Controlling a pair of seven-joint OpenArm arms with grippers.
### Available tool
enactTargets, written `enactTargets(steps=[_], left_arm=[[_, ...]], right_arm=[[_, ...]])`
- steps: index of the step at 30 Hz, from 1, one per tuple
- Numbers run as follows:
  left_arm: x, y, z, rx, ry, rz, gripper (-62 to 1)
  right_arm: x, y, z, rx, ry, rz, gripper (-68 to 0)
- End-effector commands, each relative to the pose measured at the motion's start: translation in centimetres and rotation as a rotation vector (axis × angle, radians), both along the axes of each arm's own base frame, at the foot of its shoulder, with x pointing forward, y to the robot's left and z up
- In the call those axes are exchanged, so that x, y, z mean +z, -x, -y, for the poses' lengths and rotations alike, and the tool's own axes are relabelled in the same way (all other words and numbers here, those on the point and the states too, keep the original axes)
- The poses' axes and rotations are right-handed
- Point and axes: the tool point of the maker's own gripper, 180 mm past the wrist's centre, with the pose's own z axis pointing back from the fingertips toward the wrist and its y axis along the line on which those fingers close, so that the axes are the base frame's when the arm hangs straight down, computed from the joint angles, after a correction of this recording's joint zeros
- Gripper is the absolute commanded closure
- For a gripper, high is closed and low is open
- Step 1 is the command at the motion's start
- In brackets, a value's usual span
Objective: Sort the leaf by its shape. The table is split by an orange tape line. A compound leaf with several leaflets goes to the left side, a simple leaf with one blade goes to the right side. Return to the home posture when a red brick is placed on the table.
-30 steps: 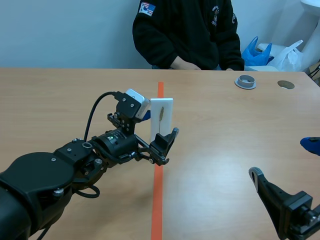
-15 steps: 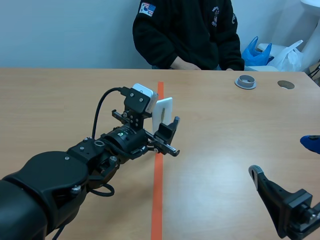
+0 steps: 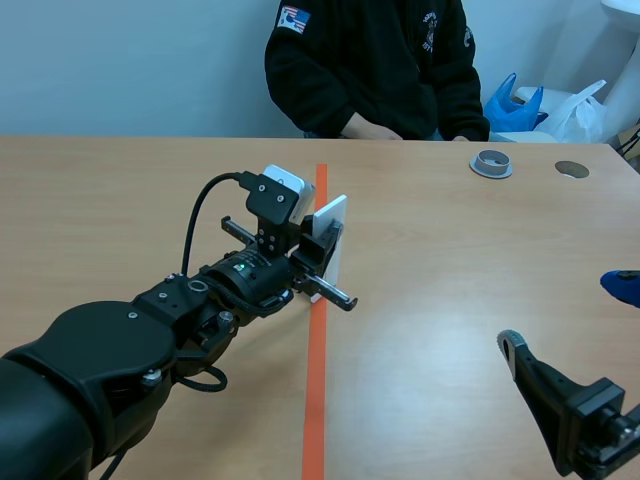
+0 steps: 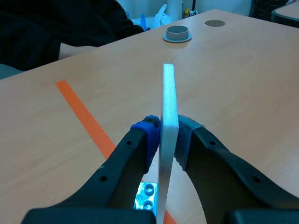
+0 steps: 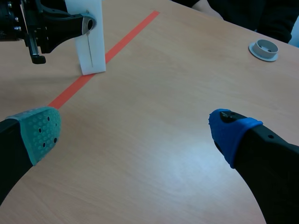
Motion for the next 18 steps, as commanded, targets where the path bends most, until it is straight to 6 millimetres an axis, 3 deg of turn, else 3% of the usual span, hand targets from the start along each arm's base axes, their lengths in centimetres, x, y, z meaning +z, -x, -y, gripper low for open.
enactTargets(steps=[1,11,15,18], left_arm=[[1.5,-0.7,-0.2,0.014,0.021,0.046,-4.6],[2.6,1.0,-2.7,0.011,-0.047,0.068,-4.0],[3.8,2.4,-5.0,0.01,-0.097,0.078,-4.0],[4.8,2.7,-8.0,0.058,-0.099,0.065,-4.1]], right_arm=[[0.8,-0.5,0.4,-0.004,-0.002,0.034,-67.9],[0.8,-0.5,0.4,-0.004,-0.002,0.034,-67.9],[0.8,-0.5,0.4,-0.004,-0.002,0.035,-67.9],[0.8,-0.5,0.4,-0.004,-0.002,0.035,-67.9]])
